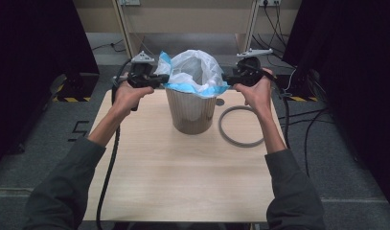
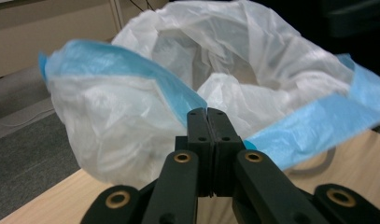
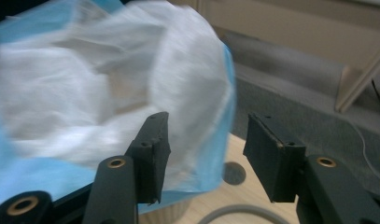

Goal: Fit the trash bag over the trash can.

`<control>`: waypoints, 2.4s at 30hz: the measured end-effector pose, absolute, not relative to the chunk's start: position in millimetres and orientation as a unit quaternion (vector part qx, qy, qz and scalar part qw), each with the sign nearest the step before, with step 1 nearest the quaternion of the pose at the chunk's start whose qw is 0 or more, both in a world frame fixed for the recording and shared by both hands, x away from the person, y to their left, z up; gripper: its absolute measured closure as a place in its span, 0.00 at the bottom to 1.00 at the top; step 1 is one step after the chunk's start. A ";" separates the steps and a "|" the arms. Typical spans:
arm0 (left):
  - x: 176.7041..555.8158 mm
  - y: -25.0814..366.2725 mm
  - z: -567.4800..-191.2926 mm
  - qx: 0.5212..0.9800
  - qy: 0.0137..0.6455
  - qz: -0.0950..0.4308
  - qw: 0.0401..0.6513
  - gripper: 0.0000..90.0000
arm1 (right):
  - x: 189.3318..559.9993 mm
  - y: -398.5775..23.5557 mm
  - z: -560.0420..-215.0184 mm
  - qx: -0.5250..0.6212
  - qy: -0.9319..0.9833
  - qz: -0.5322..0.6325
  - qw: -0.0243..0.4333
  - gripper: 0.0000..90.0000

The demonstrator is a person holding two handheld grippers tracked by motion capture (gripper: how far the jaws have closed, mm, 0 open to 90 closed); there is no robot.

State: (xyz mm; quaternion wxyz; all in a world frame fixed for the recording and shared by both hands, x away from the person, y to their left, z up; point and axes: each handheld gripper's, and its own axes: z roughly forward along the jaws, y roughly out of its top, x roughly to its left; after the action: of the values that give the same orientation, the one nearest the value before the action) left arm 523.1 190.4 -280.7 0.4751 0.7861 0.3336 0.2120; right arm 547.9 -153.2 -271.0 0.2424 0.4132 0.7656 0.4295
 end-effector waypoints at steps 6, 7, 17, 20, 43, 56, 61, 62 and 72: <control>505.8 200.9 -293.6 0.785 0.323 0.214 0.484 0.98 | 569.8 -163.3 -302.4 0.451 0.758 0.431 0.190 0.53; 504.1 201.8 -295.8 0.787 0.321 0.217 0.479 0.98 | 571.5 -163.1 -306.7 0.451 0.761 0.432 0.178 0.56; 508.5 214.7 -320.6 0.788 0.335 0.222 0.467 0.97 | 572.6 -159.6 -328.2 0.385 0.812 0.405 0.168 1.00; 513.0 216.5 -326.8 0.787 0.340 0.224 0.464 0.97 | 572.1 -158.5 -329.6 0.380 0.819 0.394 0.176 1.00; 514.1 212.2 -348.5 0.790 0.340 0.220 0.460 0.96 | 566.0 -153.7 -325.7 0.430 0.766 0.442 0.180 0.71; 528.0 213.2 -366.3 0.782 0.365 0.211 0.460 0.97 | 582.7 -145.5 -358.1 0.408 0.809 0.380 0.185 1.00; 536.3 217.9 -377.4 0.779 0.383 0.202 0.454 0.96 | 586.3 -148.6 -364.9 0.414 0.810 0.375 0.180 1.00; 536.1 218.5 -377.9 0.779 0.384 0.198 0.454 0.94 | 586.1 -149.1 -365.1 0.412 0.810 0.376 0.180 0.97; 514.2 229.8 -342.1 0.777 0.367 0.208 0.467 0.55 | 564.6 -173.1 -304.5 0.454 0.734 0.447 0.235 0.54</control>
State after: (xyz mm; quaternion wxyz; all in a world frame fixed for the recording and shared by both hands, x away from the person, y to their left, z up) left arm 514.2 229.8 -342.1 0.4671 0.7768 0.3673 0.2084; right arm 564.6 -173.1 -304.5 0.2349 0.4541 0.7338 0.4474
